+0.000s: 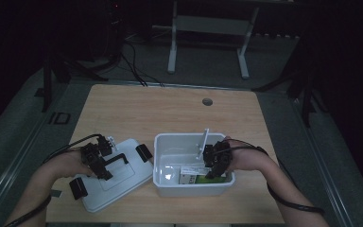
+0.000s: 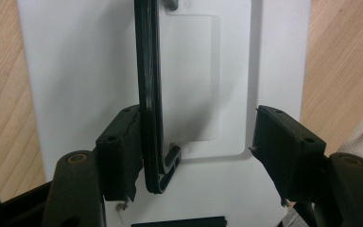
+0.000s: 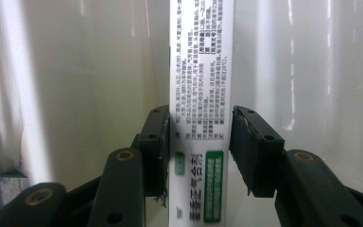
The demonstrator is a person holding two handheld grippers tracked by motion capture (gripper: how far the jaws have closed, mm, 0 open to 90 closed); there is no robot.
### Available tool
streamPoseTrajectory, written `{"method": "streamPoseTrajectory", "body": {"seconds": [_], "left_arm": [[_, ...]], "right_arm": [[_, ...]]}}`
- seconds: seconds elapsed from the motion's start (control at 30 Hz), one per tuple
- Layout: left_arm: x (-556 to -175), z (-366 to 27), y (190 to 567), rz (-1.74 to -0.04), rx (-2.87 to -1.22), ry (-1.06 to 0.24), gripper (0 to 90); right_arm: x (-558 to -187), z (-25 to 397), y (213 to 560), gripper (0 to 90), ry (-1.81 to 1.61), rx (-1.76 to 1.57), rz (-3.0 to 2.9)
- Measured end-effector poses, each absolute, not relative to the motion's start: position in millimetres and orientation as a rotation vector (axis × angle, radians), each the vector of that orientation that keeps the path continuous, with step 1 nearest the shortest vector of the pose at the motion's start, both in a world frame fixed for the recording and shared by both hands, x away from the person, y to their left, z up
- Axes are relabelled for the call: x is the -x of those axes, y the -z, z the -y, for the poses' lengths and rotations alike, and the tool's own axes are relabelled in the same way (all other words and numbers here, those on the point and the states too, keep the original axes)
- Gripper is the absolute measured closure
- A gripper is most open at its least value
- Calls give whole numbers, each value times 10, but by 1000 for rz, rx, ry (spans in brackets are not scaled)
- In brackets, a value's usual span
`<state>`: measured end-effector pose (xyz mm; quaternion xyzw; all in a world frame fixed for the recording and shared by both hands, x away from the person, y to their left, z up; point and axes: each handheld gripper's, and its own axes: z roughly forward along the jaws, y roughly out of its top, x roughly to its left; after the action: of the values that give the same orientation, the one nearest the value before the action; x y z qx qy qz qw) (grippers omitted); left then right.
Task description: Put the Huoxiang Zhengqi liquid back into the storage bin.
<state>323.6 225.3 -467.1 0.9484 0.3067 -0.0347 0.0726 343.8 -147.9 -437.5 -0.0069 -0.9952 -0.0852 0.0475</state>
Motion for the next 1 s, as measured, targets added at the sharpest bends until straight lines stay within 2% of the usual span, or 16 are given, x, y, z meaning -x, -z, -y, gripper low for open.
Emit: {"method": "streamPoseTrajectory", "body": {"seconds": [0.47,1.0], "left_arm": [[-3229,-2227,4668,-914,-2853,85,358],[-3231,-2209,4652,-917,-2839,71,358]], "right_arm": [[-3426,1679,3927,567,381,62,3082],[-3476,2388,3569,494,535,288,3154]]}}
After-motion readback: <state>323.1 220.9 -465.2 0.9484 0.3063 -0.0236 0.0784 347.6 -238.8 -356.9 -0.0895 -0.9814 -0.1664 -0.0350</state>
